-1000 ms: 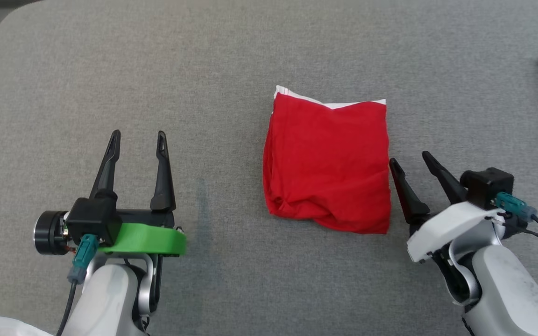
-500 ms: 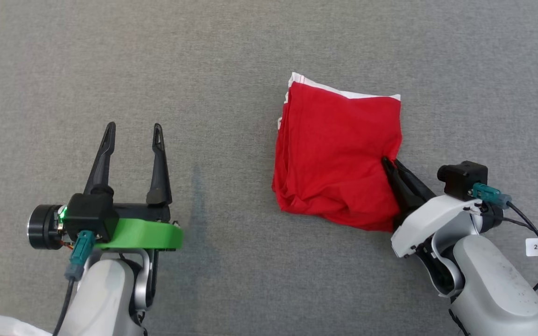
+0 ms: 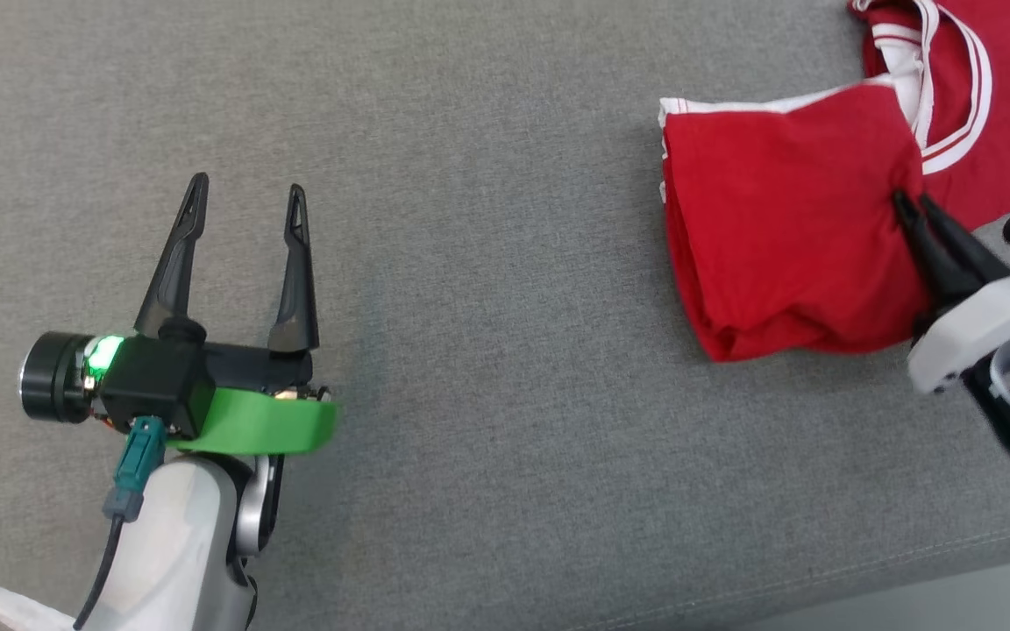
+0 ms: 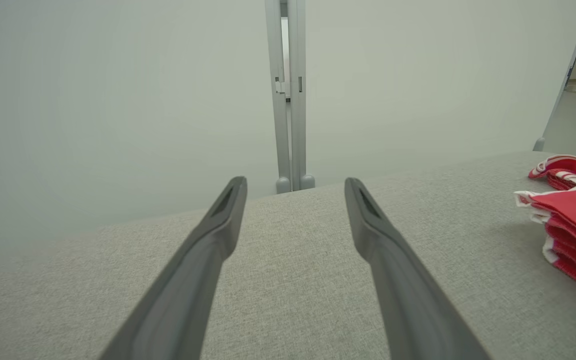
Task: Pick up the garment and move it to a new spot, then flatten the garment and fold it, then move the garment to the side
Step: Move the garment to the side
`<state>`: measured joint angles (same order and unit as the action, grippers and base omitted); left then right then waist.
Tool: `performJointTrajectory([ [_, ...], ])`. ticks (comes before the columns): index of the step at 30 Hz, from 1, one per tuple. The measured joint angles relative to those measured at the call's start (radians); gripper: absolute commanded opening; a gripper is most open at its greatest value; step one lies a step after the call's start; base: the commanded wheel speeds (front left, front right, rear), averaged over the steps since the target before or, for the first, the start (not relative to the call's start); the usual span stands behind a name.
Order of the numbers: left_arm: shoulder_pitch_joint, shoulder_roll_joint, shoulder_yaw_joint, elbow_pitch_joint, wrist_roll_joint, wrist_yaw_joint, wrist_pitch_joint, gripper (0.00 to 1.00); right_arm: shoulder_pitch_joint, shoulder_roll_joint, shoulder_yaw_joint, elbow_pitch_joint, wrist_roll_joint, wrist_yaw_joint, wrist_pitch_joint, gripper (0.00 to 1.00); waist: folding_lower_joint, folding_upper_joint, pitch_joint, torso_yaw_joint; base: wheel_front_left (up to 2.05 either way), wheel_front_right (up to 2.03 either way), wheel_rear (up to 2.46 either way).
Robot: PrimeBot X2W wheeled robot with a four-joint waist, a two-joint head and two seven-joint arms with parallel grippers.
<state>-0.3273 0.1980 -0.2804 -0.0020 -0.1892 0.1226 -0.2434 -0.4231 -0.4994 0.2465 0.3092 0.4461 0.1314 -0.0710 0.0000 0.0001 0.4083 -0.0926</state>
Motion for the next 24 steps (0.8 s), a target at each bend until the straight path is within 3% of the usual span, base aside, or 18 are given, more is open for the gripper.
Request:
performJointTrajectory([
  [6, -0.080, 0.007, -0.031, -0.027, 0.022, -0.017, 0.028, 1.00, -0.198, -0.174, 0.029, 0.014, 0.026, 0.000, 0.025, 0.00, 0.0000, 0.0000, 0.086, -0.045, 0.00, 0.00, 0.00],
  [10, -0.127, 0.000, -0.056, -0.027, 0.029, -0.034, 0.028, 1.00, -0.265, -0.284, -0.043, 0.117, 0.055, 0.000, 0.024, 0.00, 0.0000, 0.0000, 0.150, -0.048, 0.00, 0.00, 0.00],
  [13, -0.154, -0.007, -0.076, -0.024, 0.035, -0.044, 0.025, 1.00, -0.288, -0.321, -0.100, 0.194, 0.059, 0.000, 0.008, 0.00, 0.0000, 0.0000, 0.194, -0.038, 0.00, 0.00, 0.00],
  [17, -0.170, -0.016, -0.091, -0.019, 0.042, -0.045, 0.018, 1.00, -0.312, -0.322, -0.151, 0.305, 0.040, 0.000, -0.029, 0.00, 0.0001, 0.0000, 0.237, -0.014, 0.00, 0.00, 0.00],
  [18, -0.173, -0.017, -0.093, -0.018, 0.042, -0.048, 0.018, 1.00, -0.318, -0.315, -0.160, 0.324, 0.030, 0.000, -0.041, 0.46, 0.0000, 0.0000, 0.243, -0.008, 0.00, 0.00, 0.00],
  [19, -0.178, -0.018, -0.095, -0.017, 0.042, -0.048, 0.017, 1.00, -0.325, -0.301, -0.177, 0.347, 0.017, 0.000, -0.064, 0.80, 0.0001, 0.0000, 0.250, -0.001, 0.00, 0.00, 0.00],
  [20, -0.182, -0.019, -0.097, -0.015, 0.042, -0.048, 0.016, 1.00, -0.333, -0.285, -0.193, 0.371, 0.003, 0.000, -0.083, 1.00, 0.0001, 0.0000, 0.257, 0.006, 0.00, 0.00, 0.00],
  [24, -0.186, -0.019, -0.099, 0.001, 0.042, -0.049, 0.011, 1.00, -0.338, -0.220, -0.260, 0.435, -0.043, 0.000, -0.153, 1.00, 0.0001, 0.0000, 0.259, 0.020, 0.00, 0.00, 0.00],
])
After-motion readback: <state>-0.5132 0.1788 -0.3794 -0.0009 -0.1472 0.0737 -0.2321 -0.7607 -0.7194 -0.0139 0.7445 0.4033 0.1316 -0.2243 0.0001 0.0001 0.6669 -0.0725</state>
